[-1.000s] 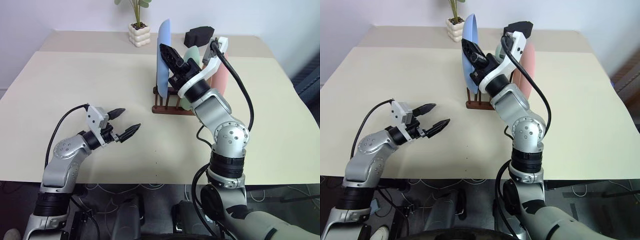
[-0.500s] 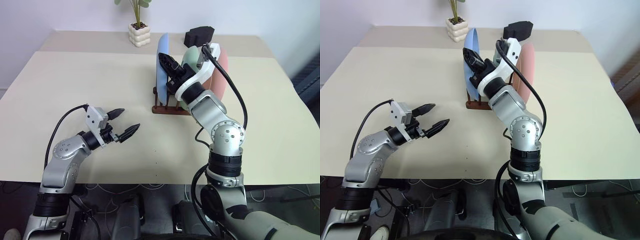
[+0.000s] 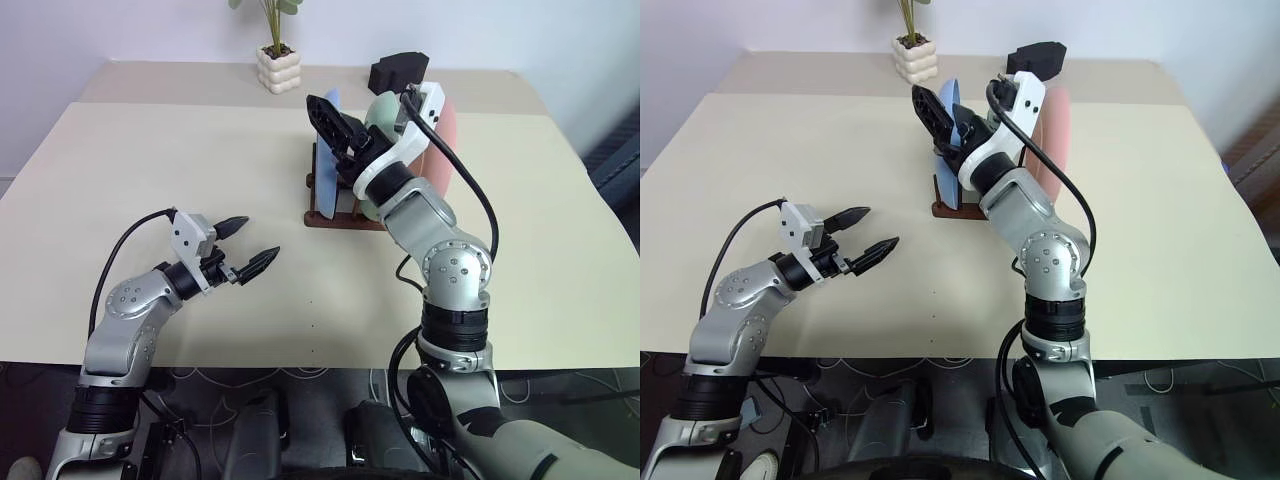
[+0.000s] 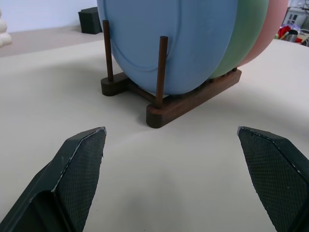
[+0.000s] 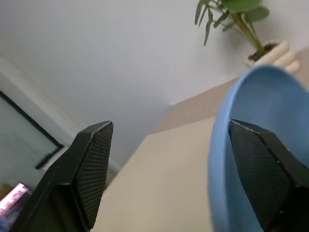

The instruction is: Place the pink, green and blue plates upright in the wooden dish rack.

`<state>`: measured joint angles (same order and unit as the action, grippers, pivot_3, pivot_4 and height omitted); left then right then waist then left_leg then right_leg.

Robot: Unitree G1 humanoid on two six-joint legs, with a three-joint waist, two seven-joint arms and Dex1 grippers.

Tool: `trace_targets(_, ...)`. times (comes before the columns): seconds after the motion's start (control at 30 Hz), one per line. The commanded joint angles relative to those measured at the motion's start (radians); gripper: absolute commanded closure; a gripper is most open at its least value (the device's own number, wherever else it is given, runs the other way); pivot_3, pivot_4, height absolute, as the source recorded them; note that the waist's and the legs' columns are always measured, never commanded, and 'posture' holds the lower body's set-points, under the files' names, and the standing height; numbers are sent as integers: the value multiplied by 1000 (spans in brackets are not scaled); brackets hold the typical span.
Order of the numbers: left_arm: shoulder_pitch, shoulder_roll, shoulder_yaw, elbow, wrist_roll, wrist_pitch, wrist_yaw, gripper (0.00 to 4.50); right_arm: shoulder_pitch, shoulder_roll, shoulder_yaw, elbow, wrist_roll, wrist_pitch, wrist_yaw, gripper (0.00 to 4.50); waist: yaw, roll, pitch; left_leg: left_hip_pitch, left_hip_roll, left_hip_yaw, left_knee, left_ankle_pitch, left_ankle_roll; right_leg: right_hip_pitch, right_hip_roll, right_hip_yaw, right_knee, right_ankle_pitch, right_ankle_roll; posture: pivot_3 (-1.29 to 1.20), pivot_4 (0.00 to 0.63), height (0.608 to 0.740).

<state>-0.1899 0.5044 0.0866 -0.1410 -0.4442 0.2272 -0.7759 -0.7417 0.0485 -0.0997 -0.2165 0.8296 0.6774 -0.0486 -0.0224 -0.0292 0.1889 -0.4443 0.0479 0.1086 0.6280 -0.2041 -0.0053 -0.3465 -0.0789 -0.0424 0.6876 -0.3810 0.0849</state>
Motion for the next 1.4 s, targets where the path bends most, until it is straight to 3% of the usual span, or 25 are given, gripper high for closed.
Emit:
trace_targets(0.03, 1, -1, 10, -44, -3, -10, 4, 0, -53, -86, 94, -103, -103, -48, 112, 638, 0, 1, 1, 0, 0, 0, 0, 0, 0, 0, 0, 0, 0, 0, 0, 0, 150, 732)
trace_targets(0.13, 0, -1, 13, -45, -3, -10, 6, 0, -70, -182, 153, -158, -189, -84, 203, 638, 1, 1, 1, -1, 0, 0, 0, 0, 0, -1, 0, 0, 0, 0, 0, 0, 150, 732)
trace_targets(0.3, -13, -6, 27, -25, 10, -29, 28, 0, -37, -370, 125, -250, -272, -137, 339, 638, 7, 1, 0, -1, 0, 1, 0, -1, 2, 0, 0, 0, -1, 0, 0, 0, 150, 732)
trace_targets(0.43, -28, -1, 36, 25, 38, -64, 33, 0, 122, -577, -22, -312, -277, -150, 448, 638, 12, 0, 0, 0, 0, 0, 1, -3, 5, 3, -1, -1, -4, 0, 0, 0, 150, 732)
trace_targets(0.6, -65, 5, 40, 114, 76, -115, 34, 0, 471, -755, -221, -354, -291, -191, 593, 638, 12, 1, 0, 0, 0, 0, 0, -3, 6, 5, -1, -2, -6, 0, 0, 0, 150, 732)
trace_targets(0.73, -91, -11, 29, 167, 109, -147, 52, 0, 699, -773, -323, -317, -322, -278, 681, 638, 5, 2, 1, 2, 0, 0, 0, -4, 6, 5, 0, -2, -5, 0, 0, 0, 150, 732)
trace_targets(0.87, -94, -16, 18, 206, 132, -171, 51, 0, 813, -740, -325, -243, -379, -356, 689, 638, 3, 2, 0, 3, 0, 0, 1, -4, 7, 7, 0, -2, -5, 0, 0, 0, 150, 732)
trace_targets(1.1, -77, -20, 24, 229, 143, -191, 55, 0, 833, -682, -254, -104, -464, -455, 676, 638, 8, 2, 0, 3, 0, 0, 2, -1, 2, 7, 0, -2, -5, 0, 0, 0, 150, 732)
trace_targets(1.4, -60, -43, 10, 212, 146, -188, 60, 0, 824, -666, -226, -65, -481, -474, 684, 638, 9, 3, 0, 3, 0, 0, 2, -1, 2, 7, 0, -2, -5, 0, 0, 0, 150, 732)
